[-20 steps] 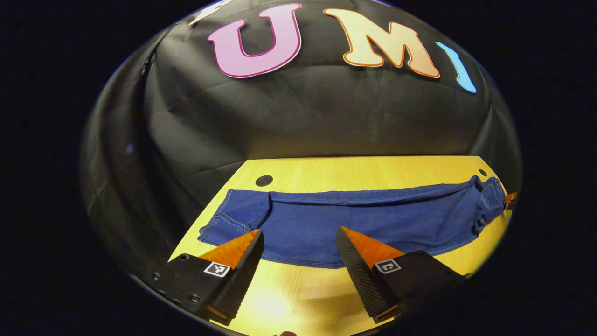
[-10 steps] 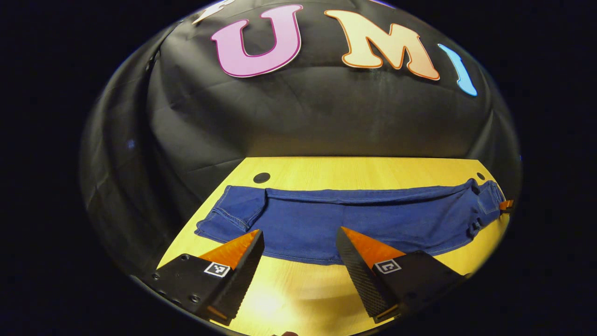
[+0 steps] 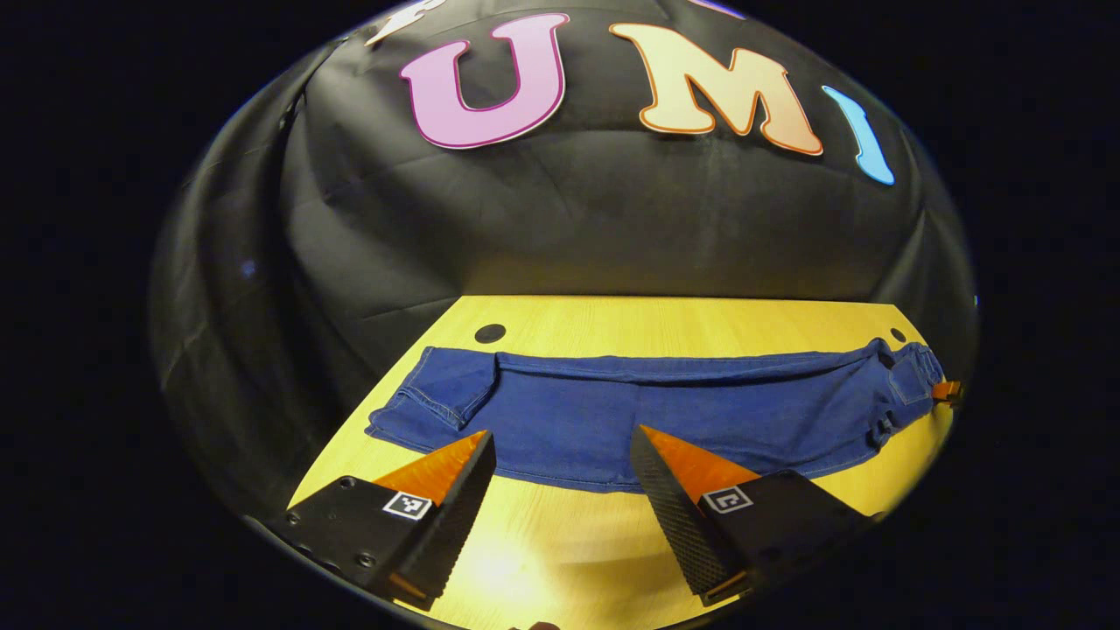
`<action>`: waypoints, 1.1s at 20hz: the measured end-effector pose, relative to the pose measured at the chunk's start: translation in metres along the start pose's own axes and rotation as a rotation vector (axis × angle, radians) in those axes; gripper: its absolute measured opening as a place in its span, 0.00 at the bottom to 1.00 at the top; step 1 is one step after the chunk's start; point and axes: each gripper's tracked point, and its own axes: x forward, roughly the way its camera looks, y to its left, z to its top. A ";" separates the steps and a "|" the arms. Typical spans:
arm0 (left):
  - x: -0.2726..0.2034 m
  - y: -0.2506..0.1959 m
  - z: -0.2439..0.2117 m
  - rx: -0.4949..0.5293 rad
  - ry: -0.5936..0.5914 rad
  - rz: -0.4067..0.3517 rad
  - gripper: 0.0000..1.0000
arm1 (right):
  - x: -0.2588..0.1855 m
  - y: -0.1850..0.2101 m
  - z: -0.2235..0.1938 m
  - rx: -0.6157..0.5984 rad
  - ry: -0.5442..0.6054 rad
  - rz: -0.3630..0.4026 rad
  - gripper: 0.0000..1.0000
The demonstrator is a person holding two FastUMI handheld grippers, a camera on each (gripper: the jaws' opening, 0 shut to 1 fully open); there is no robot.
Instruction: Grasp the waist and the cuffs of the jeans and fold them to make the two legs overlap; first hold the waist and fold one-third of the jeans toward the cuffs, then hold the cuffs and fold the remaining one-third in the same direction to finish folding.
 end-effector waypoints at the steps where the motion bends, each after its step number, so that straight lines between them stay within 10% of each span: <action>1: 0.000 -0.002 -0.001 -0.009 0.006 -0.010 0.96 | -0.001 0.001 0.003 0.000 0.002 0.003 0.12; 10: -0.004 0.009 -0.005 -0.060 0.002 -0.055 0.96 | -0.054 0.080 0.066 0.242 -0.128 0.310 0.04; 22: 0.000 0.046 -0.011 -0.060 -0.018 -0.164 0.94 | -0.152 0.384 0.030 0.182 -0.095 0.820 0.05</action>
